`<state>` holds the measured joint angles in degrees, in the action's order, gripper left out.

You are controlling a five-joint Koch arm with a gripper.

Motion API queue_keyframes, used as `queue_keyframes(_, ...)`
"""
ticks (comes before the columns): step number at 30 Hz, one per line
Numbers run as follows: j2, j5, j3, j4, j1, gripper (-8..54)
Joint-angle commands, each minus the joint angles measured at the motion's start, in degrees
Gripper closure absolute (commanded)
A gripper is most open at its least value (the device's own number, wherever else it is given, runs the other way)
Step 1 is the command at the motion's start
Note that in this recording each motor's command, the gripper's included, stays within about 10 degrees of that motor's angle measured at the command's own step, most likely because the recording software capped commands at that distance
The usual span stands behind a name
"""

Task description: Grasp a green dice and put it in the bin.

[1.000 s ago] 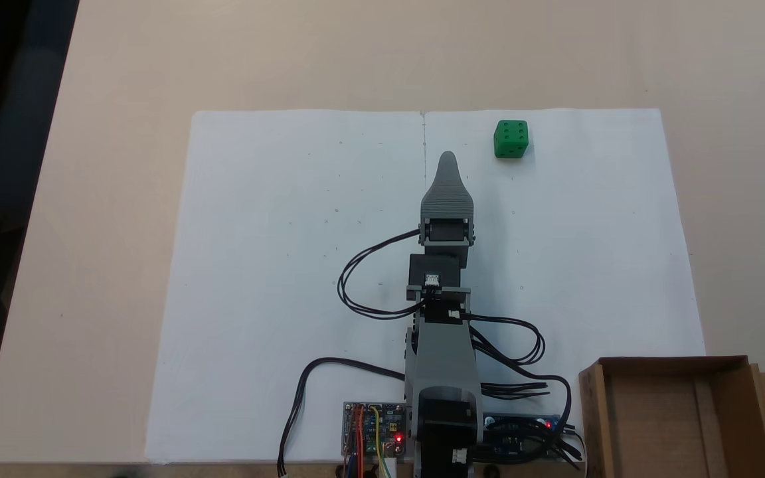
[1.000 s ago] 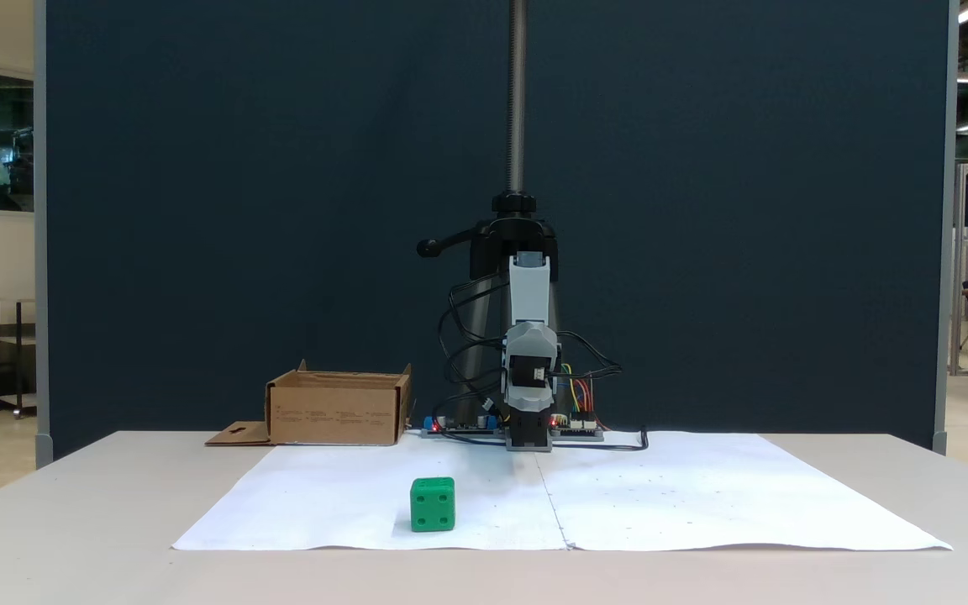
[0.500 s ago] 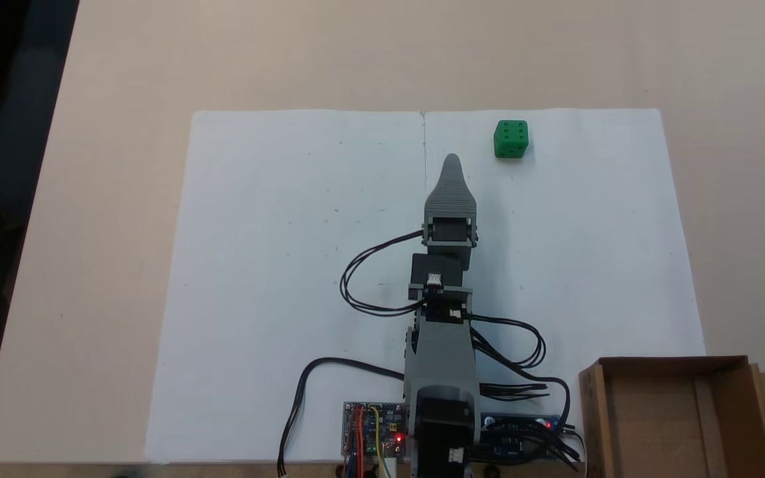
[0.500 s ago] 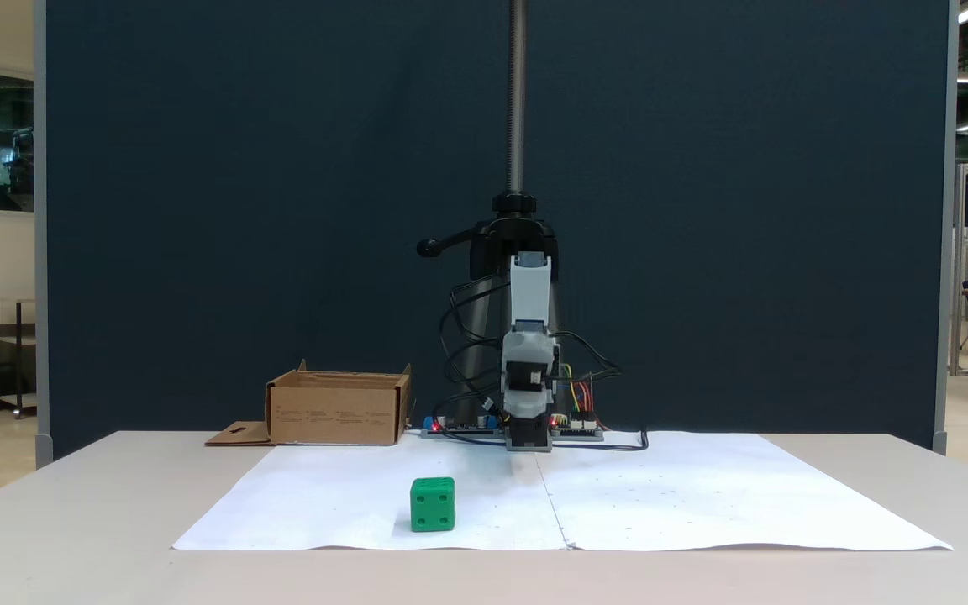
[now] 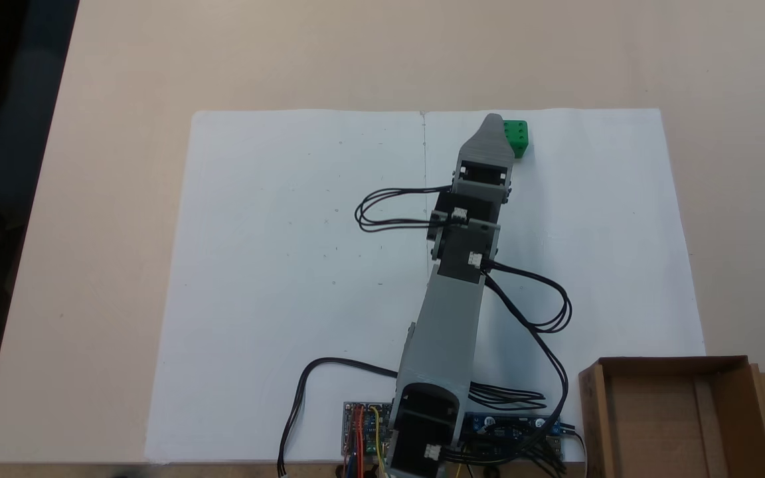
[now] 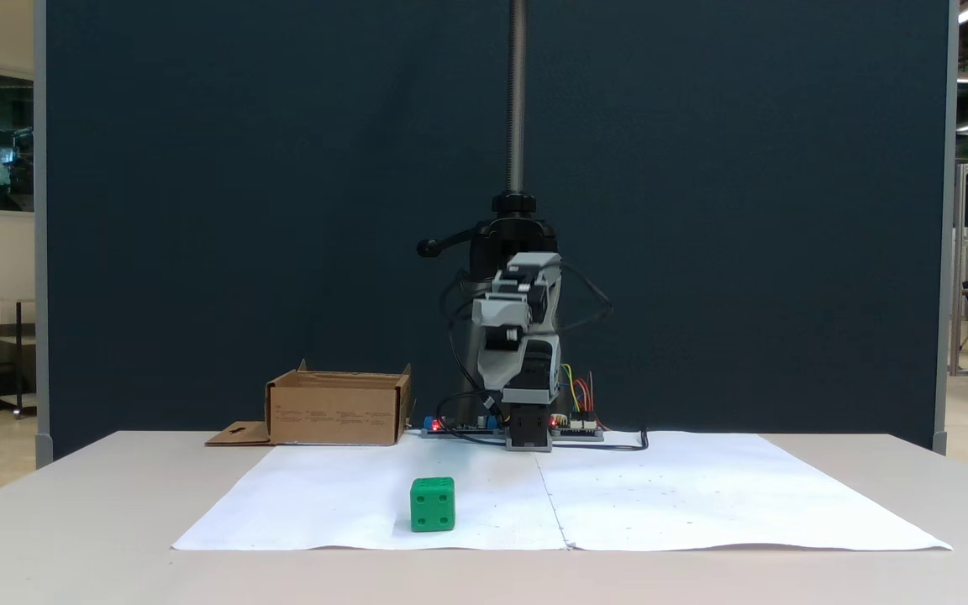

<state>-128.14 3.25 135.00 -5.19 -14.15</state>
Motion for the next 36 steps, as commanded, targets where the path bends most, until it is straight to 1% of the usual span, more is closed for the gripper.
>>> queue_keyframes(1, 1.2, -2.2, -6.2, 9.2, -1.8, 4.6)
queue_keyframes(5, 9.4, -2.1, -13.3, 22.0, -2.4, 4.7)
queue_keyframes(9, 20.6, -1.4, -23.0, 32.8, -3.1, 4.7)
queue_keyframes(14, 34.2, 1.8, -38.3, 39.9, -4.0, 4.6)
queue_keyframes(21, 49.9, 8.1, -60.3, 49.3, -6.7, 4.6)
queue_keyframes(28, 57.8, 15.9, -73.3, 53.7, -7.3, 4.7)
queue_keyframes(36, 61.5, 25.7, -74.6, 53.9, -7.4, 4.7)
